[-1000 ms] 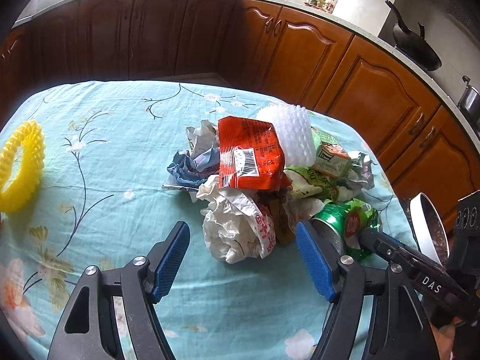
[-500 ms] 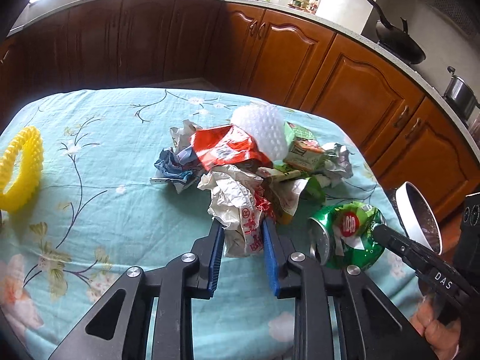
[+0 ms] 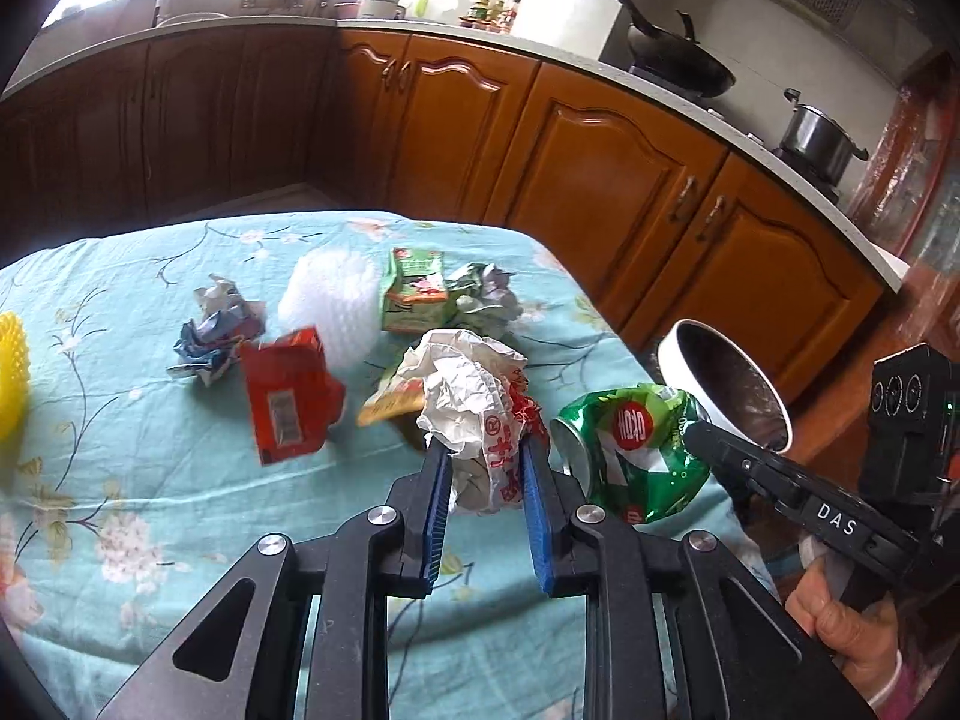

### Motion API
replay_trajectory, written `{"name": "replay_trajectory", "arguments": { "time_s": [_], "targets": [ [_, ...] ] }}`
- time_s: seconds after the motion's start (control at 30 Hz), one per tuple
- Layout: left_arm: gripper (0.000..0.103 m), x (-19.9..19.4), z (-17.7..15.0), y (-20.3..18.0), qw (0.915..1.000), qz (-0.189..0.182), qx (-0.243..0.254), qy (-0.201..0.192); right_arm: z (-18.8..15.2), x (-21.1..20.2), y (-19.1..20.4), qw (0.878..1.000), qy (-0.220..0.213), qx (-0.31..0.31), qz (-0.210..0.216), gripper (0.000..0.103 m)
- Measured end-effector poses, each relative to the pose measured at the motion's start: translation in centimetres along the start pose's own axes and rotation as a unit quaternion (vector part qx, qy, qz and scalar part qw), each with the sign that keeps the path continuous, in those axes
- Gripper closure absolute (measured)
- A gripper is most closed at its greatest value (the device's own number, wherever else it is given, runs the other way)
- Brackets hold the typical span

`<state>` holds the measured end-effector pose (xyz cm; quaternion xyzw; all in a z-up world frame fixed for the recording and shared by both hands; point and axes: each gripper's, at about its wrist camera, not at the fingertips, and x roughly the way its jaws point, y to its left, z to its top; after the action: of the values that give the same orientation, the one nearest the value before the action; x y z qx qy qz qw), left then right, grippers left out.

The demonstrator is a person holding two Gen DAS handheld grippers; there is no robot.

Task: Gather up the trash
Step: 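Grasp the crumpled white paper with the left tool while the right tool grasps the green can, then carry the paper and can over the trash bin and open both tools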

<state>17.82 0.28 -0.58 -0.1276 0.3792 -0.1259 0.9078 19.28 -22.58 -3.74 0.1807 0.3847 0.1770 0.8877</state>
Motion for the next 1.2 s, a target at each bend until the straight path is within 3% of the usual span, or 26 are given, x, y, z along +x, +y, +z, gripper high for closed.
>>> {"name": "replay_trajectory", "arguments": {
  "time_s": [0.53, 1.2],
  "targets": [
    [0.081, 2.8, 0.6, -6.0, 0.9971, -0.04, 0.058, 0.028, 0.0, -5.4, -5.7, 0.997, -0.05, 0.039, -0.051, 0.096],
    [0.081, 11.0, 3.7, -15.2, 0.9848, -0.095, 0.131, 0.065, 1.8, -10.7, -13.7, 0.983, -0.099, 0.086, -0.126, 0.096]
  ]
}}
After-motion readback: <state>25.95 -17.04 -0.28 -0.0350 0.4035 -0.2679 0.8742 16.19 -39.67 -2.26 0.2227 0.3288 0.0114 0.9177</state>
